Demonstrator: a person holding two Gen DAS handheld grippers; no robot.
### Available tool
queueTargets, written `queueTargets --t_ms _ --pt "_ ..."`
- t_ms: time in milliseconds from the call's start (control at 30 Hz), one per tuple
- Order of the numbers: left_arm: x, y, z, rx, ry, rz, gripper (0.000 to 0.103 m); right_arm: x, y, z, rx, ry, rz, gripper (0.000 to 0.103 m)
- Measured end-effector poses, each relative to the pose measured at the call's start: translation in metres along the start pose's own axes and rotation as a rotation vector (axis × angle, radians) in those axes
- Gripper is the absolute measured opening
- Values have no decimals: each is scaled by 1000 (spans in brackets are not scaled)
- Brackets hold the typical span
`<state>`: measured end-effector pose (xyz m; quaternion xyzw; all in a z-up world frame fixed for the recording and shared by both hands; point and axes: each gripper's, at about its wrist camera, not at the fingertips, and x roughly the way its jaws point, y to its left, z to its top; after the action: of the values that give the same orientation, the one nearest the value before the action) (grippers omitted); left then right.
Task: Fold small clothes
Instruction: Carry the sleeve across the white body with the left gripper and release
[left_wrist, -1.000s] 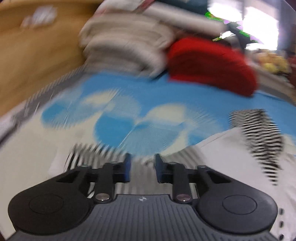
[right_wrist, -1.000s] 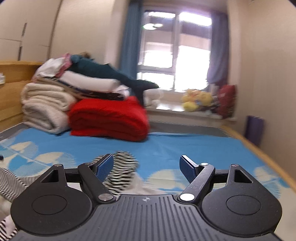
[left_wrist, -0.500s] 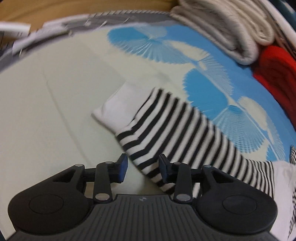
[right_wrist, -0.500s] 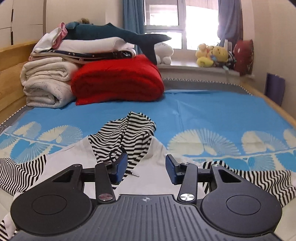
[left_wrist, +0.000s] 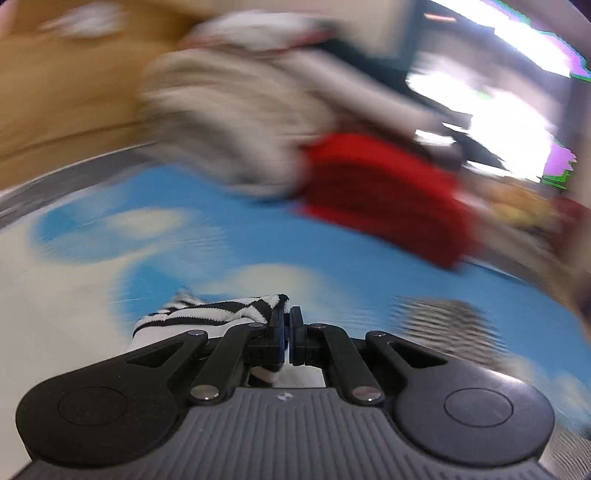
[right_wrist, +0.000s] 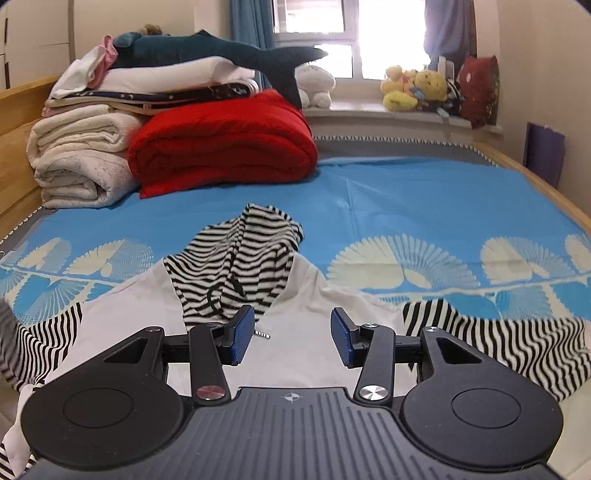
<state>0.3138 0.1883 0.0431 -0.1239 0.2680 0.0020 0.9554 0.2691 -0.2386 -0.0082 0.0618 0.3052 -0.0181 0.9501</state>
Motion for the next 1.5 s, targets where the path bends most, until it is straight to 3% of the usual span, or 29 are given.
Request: queueTargets --t_ms 133,200,267,333,400,433,533,567,633,667,833,1033,1133,1267,1367,1433,1500 --pt "-19 -103 -22 146 182 -431 8 7 -5 -3 40 48 15 48" --pt "-34 -129 -23 204 189 -483 17 10 -10 -2 71 64 22 48" --pt "-40 -131 -11 185 178 -431 26 13 -17 -2 109 80 24 48" --pt "-36 -124 7 115 200 -316 26 17 -24 -1 161 106 32 48" --pt "-31 -111 23 51 212 -218 26 23 -29 -2 210 131 51 38" --pt "-30 -106 27 37 208 -180 26 27 -31 -3 228 147 62 25" --pt "-27 -84 24 22 159 -67 26 38 -38 -7 298 191 76 21" --pt "-20 -72 17 12 189 -24 26 43 -40 -10 322 209 74 21" --pt "9 -59 9 15 332 67 26 57 -47 -17 380 263 61 22" --pt "17 -54 7 12 356 90 26 66 -52 -22 425 294 54 22" --pt "40 -34 16 28 354 135 26 104 -67 -46 637 411 44 34" --pt "48 -21 11 -4 407 110 26 135 -62 -56 715 408 18 39" --pt "58 -21 -1 3 443 95 26 136 -58 -51 699 363 14 6" --pt "67 -37 -21 37 503 39 26 96 -50 -21 662 166 64 4" --pt "75 -54 -51 90 593 -39 26 54 -41 -7 555 -5 30 3" --pt "80 -57 -70 132 635 -23 26 47 -47 -13 526 0 -58 3" --pt "88 -55 -88 184 691 22 26 59 -60 -27 541 113 -163 3"
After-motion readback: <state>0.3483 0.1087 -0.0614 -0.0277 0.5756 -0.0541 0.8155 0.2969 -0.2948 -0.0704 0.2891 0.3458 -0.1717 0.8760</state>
